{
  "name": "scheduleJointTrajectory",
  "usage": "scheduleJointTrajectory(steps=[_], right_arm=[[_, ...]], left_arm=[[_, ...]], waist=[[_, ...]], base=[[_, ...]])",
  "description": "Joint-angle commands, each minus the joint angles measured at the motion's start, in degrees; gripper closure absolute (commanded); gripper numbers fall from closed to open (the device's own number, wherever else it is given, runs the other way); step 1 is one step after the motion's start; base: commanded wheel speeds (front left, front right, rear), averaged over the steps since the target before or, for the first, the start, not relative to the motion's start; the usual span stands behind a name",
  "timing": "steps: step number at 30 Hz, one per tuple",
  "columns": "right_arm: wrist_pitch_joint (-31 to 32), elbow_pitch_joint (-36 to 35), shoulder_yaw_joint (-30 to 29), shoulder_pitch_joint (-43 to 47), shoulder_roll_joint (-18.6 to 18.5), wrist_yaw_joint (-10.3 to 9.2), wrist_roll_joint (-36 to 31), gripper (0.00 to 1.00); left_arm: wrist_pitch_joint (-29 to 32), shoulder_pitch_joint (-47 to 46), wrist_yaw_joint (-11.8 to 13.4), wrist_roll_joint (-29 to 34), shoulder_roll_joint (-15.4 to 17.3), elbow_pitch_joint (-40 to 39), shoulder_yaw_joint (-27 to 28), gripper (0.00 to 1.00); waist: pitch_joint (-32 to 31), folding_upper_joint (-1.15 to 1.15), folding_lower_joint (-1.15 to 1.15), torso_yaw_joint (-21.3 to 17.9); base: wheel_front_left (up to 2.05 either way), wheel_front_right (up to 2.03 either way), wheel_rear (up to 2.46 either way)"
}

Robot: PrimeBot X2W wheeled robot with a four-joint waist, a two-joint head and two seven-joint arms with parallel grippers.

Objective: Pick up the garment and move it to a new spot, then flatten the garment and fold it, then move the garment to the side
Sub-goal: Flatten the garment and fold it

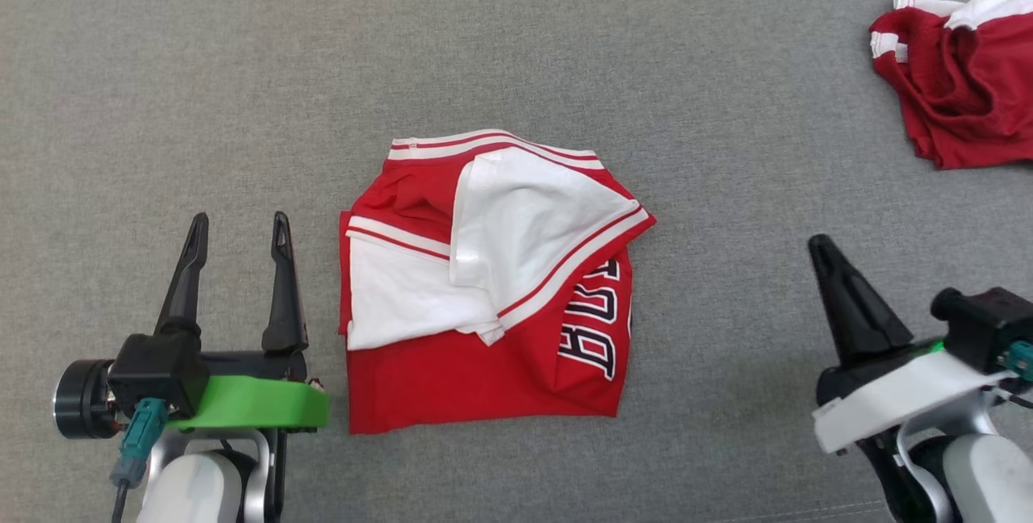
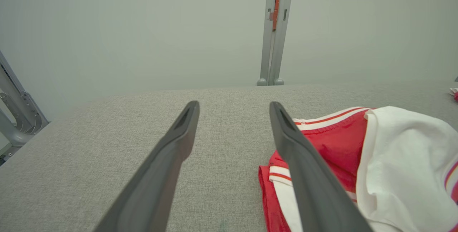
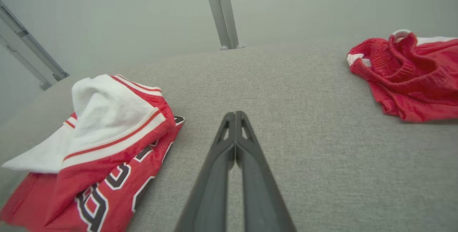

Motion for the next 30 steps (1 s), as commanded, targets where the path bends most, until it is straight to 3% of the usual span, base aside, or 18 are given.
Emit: scheduleJointTrajectory(steps=[1, 9, 15, 30], right_arm=[[-0.3, 1.9, 1.8, -2.1, -0.2, 0.02, 0.6, 1.0], [-5.4, 18.5, 13.8, -15.0, -0.2, 0.02, 5.9, 1.0], [-10.3, 26.7, 21.4, -22.3, -1.1, 0.01, 9.3, 1.0], [-13.9, 26.4, 37.2, -31.7, -3.6, 0.02, 15.4, 1.0]], left_arm=[[-0.4, -1.4, -0.3, 0.2, 0.0, 0.0, -0.2, 0.0], [-1.7, -5.3, -1.4, 0.6, -0.9, 1.6, -1.3, 0.0], [-2.5, -6.6, -1.6, 0.6, -1.7, 2.9, -1.6, 0.0], [-3.2, -7.5, -1.8, 0.5, -2.2, 4.0, -1.5, 0.0]], waist=[[1.4, 0.0, 0.0, 0.9], [5.1, 0.0, 0.0, 3.7], [6.0, 0.0, 0.0, 5.0], [5.6, 0.0, 0.0, 5.2]], base=[[0.0, 0.0, 0.0], [0.0, 0.0, 0.0], [0.0, 0.0, 0.0], [0.0, 0.0, 0.0]])
